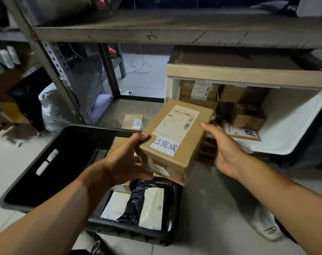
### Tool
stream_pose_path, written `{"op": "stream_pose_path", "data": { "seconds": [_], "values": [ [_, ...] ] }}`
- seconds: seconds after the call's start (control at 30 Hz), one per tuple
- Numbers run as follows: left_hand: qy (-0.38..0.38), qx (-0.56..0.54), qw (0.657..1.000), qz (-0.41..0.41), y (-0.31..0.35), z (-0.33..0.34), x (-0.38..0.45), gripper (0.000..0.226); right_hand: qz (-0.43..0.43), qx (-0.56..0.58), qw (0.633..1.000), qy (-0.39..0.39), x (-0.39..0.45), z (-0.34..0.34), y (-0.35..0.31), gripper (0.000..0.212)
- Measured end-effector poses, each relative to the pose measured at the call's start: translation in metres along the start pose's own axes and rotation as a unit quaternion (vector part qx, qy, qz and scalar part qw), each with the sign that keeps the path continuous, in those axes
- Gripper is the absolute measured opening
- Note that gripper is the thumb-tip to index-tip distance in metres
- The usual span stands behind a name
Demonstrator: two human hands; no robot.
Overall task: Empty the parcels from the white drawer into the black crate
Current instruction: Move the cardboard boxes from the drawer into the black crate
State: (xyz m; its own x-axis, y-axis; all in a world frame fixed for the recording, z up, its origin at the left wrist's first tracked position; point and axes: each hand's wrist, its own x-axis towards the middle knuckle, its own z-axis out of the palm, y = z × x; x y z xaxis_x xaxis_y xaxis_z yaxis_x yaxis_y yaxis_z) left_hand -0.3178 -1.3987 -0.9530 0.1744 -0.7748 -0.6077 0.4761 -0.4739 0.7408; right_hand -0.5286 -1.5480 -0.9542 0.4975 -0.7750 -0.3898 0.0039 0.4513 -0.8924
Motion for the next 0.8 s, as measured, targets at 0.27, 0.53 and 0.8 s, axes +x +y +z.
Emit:
{"op": "stream_pose_path", "data": {
  "seconds": [0.27, 0.53, 0.8],
  "values": [
    [0.064, 0.005, 0.998, 0.01, -0.006, -0.056, -0.029, 0.086, -0.004, -0.049, 0.999, -0.02, 0.013, 0.066, 0.014, 0.028],
    [0.127, -0.006, 0.992, 0.018, -0.004, -0.131, -0.049, 0.07, 0.02, -0.092, 0.993, -0.068, 0.042, 0.151, 0.034, 0.017],
    [0.143, -0.11, 0.983, 0.047, 0.0, -0.2, -0.035, 0.048, 0.03, -0.16, 0.975, -0.152, 0.09, 0.252, 0.047, 0.02]
  ]
}}
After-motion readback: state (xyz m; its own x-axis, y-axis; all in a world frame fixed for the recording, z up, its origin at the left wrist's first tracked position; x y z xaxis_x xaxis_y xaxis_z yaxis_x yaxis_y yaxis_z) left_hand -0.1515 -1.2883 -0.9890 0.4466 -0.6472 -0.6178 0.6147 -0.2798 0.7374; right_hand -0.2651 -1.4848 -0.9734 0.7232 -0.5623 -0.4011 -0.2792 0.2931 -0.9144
